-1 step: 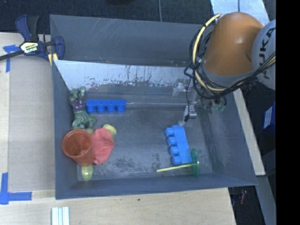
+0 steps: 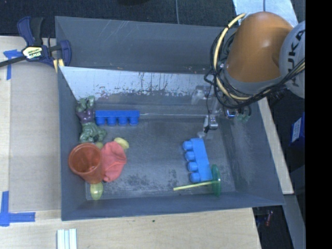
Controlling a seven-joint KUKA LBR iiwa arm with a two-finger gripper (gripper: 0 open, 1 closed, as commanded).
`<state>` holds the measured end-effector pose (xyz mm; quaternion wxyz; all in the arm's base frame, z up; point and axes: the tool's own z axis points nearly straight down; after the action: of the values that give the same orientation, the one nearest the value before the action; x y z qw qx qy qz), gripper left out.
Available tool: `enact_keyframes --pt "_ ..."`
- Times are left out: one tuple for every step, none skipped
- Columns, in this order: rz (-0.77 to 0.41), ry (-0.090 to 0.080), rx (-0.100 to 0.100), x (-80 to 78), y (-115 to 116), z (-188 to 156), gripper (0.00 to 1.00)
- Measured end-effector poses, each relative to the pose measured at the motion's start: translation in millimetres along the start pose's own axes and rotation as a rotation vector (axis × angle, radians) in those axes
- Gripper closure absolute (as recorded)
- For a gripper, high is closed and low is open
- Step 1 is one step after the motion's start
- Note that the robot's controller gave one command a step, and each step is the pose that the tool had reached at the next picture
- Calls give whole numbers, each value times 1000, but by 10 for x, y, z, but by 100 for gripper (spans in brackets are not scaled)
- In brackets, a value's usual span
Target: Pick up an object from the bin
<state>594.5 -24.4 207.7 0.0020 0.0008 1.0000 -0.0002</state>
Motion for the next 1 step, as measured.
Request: enact_keyframes --pt "-254 -7 1 132 -75 541 0"
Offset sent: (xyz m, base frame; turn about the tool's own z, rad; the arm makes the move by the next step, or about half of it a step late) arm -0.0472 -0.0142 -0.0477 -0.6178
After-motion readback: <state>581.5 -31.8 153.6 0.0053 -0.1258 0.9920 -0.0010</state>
